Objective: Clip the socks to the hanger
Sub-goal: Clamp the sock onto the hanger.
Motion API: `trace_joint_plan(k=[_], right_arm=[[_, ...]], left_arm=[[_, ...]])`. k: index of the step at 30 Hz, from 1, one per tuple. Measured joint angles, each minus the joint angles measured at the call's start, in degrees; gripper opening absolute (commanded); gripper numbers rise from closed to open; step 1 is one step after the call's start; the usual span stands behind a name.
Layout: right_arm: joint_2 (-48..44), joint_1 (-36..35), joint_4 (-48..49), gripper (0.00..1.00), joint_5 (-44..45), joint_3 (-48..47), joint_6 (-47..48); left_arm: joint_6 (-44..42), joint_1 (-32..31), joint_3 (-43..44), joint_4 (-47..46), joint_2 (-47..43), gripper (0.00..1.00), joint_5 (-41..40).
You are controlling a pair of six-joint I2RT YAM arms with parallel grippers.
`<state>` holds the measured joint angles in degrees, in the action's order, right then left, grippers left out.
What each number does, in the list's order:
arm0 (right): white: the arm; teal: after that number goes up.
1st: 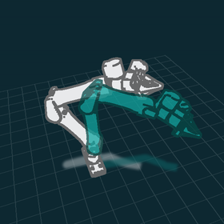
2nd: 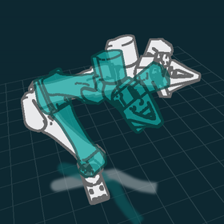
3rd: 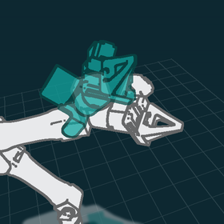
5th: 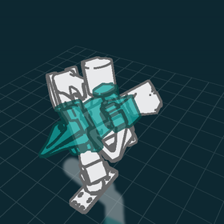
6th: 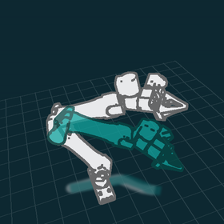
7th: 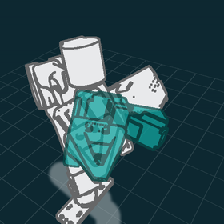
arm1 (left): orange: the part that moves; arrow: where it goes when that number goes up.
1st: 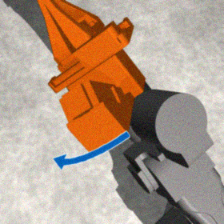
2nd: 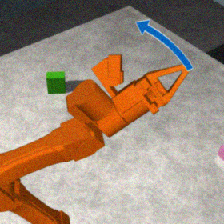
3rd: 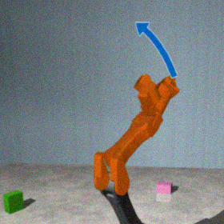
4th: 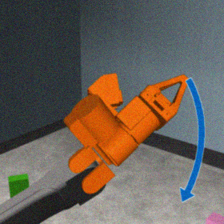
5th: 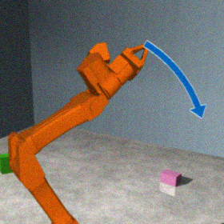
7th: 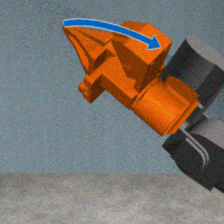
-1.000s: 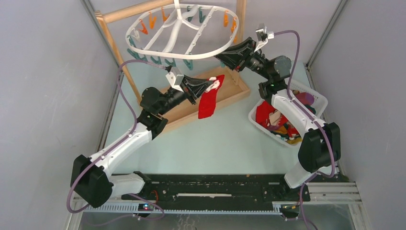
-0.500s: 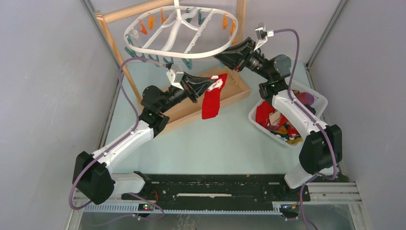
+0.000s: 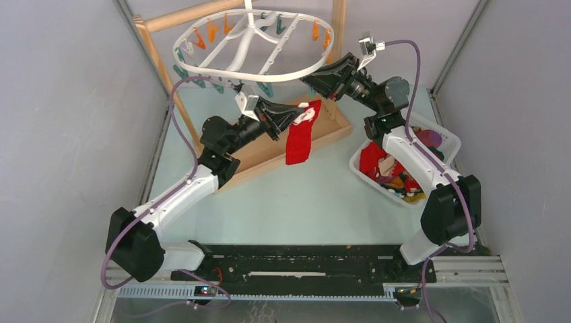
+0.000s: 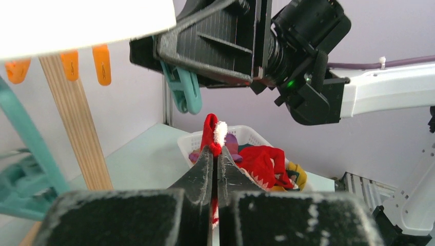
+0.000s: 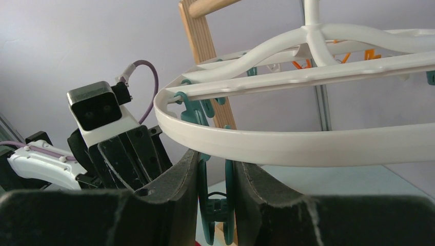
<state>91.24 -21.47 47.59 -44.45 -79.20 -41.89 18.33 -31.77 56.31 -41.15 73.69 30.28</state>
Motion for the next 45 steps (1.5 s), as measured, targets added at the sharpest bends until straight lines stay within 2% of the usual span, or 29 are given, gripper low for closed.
trace_joint_plan(k=[11, 23, 45], right_arm=[[0.0, 0.0, 0.2, 0.17, -0.4, 0.0, -0.2], [0.0, 0.0, 1.1, 0.17, -0.6, 0.0, -1.1], [0.0, 0.0, 1.6, 0.18, -1.1, 0.0, -1.1]], left_arm=[[2.4, 0.7, 1.9, -2.5, 0.7, 0.0, 0.1], [2.6, 0.8, 2.3, 1.5, 1.8, 0.0, 0.1], [4.3, 1.0, 6.7, 1.4, 3.4, 0.0, 0.4]])
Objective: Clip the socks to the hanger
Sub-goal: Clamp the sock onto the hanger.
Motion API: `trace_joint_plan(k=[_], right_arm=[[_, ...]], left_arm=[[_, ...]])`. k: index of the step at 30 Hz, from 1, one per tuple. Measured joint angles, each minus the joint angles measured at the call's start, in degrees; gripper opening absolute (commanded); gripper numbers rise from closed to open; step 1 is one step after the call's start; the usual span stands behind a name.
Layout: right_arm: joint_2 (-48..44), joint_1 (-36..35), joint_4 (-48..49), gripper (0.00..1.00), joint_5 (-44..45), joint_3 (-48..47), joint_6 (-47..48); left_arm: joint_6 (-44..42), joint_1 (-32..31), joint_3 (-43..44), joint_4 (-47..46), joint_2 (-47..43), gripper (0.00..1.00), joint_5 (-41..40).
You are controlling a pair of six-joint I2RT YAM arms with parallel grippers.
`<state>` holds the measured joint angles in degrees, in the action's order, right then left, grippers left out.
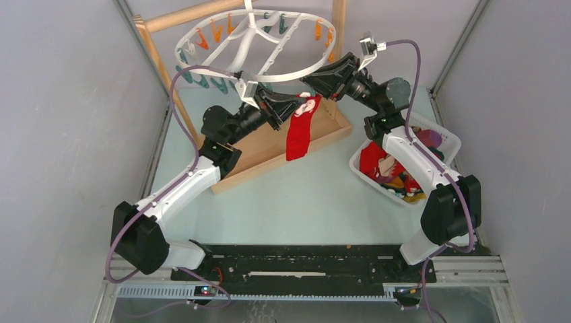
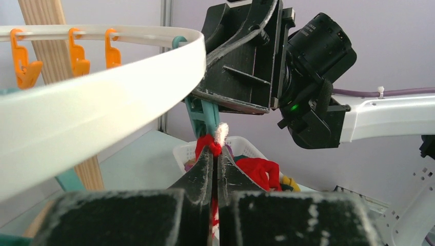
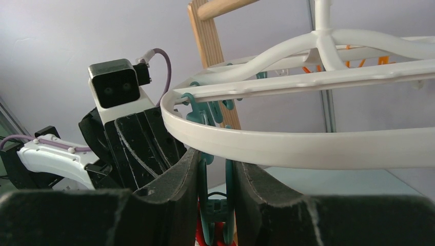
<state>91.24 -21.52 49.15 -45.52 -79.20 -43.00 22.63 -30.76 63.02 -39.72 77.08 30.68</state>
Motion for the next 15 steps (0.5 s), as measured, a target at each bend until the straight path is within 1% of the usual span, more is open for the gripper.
trace_joint_plan(k=[11, 15], right_arm=[[0.0, 0.2, 3.5, 0.18, 0.2, 0.5, 0.5], [0.0, 0.2, 4.3, 0.19, 0.2, 1.2, 0.8]], left_arm=[[3.5, 0.2, 0.1, -0.2, 1.0, 0.0, -0.1], [5.5, 0.2, 0.1, -2.0, 1.6, 0.0, 0.0]])
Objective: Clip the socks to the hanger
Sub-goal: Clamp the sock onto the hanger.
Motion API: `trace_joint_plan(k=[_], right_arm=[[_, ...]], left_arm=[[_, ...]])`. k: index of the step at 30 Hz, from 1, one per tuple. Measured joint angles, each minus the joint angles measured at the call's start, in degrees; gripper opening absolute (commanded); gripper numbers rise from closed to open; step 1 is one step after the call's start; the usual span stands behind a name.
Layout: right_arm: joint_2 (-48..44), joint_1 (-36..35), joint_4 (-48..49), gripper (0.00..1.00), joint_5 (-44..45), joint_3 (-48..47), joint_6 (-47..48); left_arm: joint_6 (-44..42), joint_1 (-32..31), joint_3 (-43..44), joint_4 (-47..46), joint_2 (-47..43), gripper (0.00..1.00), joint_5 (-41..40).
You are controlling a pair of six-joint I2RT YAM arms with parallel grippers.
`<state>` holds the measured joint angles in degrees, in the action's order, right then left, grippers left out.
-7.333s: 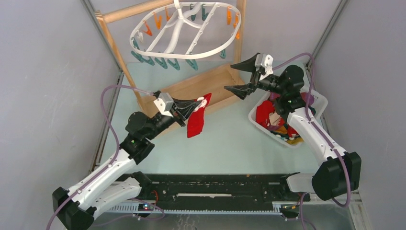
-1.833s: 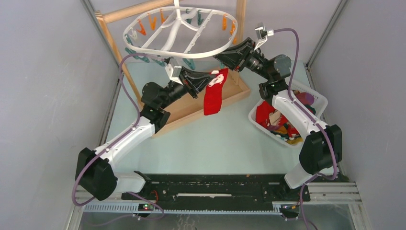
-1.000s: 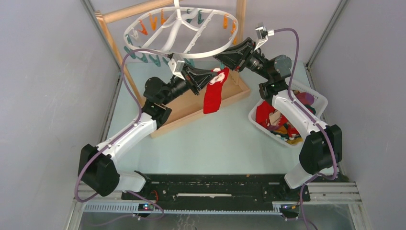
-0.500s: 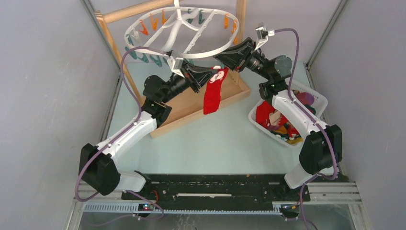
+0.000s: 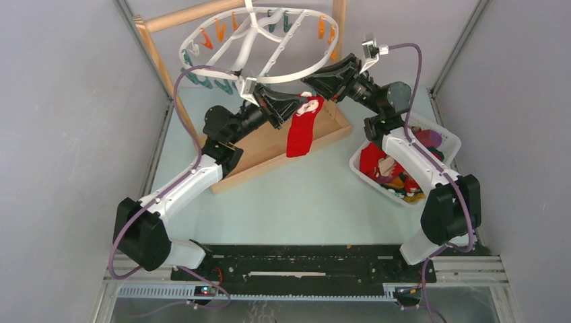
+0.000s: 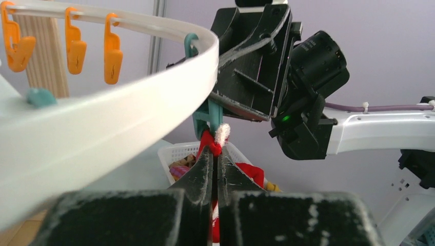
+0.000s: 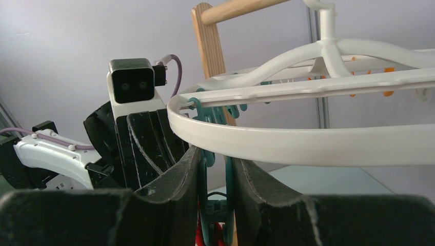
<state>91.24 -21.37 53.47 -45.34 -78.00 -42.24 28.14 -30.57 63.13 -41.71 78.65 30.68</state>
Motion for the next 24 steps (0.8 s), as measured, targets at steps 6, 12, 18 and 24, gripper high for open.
trace_joint_plan(k=[6, 12, 18, 24], right_arm=[[0.0, 0.0, 1.3, 0.19, 0.0, 0.9, 0.4], [0.0, 0.0, 2.3, 0.21, 0.0, 1.0, 0.6], [0.0, 0.2, 3.0, 0.36, -0.2, 1.0, 0.3], [0.0, 0.7, 3.2, 0.56, -1.5, 1.1, -0.6]], left_arm=[[2.1, 0.0, 0.0, -2.4, 0.1, 0.0, 0.0], [3.7, 0.0, 0.0, -4.3, 0.1, 0.0, 0.0], [5.0, 0.1, 0.0, -6.8, 0.6, 0.0, -0.6], [5.5, 0.1, 0.0, -7.4, 1.6, 0.0, -0.7]])
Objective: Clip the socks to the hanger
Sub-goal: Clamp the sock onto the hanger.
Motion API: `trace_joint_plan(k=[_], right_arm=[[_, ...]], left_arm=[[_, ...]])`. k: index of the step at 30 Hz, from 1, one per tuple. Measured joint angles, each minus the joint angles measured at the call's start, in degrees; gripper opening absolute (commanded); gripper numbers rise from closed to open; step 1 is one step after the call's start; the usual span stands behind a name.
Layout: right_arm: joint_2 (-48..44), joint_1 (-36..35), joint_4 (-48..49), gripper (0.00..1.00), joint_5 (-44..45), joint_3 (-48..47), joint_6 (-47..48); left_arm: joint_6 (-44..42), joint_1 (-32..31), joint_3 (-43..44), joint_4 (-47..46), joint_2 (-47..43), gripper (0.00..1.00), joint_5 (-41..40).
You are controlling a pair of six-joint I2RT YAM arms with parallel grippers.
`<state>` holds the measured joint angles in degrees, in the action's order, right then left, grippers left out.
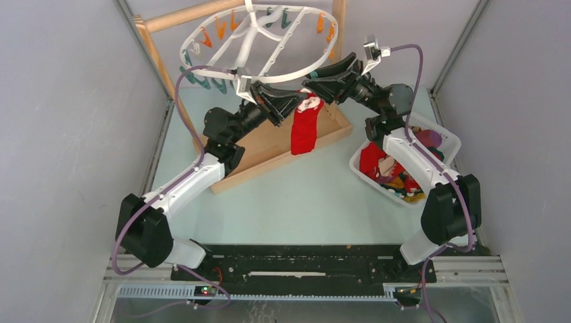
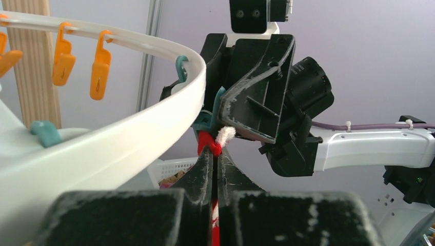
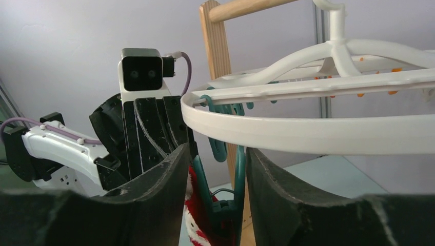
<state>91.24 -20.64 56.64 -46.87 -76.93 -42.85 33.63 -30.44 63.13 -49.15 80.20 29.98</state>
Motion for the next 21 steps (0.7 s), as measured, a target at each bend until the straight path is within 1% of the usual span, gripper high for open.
trace_joint_plan(k=[5, 8, 14, 18, 21], right_arm=[[0.0, 0.4, 0.0, 0.63, -0.7, 0.1, -0.2], [0.0, 0.6, 0.0, 0.67, -1.1, 0.1, -0.2], [-0.6, 2.2, -0.4, 0.74, -3.2, 0.3, -0.2], [-1.4, 4.2, -1.9, 0.79, -6.3, 0.3, -0.2], [-2.3, 5.6, -3.9, 0.8, -8.6, 0.5, 0.2]], left_arm=[[0.0, 0.3, 0.0, -0.1, 0.6, 0.01, -0.3], [0.0, 0.5, 0.0, 0.0, 0.8, 0.04, -0.9], [-0.4, 0.7, 0.0, 1.0, 0.8, 0.28, -2.1], [-1.3, 0.7, 0.0, 3.8, 0.1, 0.36, -3.5], [-2.2, 0.7, 0.0, 6.0, -1.0, 0.38, -4.6]])
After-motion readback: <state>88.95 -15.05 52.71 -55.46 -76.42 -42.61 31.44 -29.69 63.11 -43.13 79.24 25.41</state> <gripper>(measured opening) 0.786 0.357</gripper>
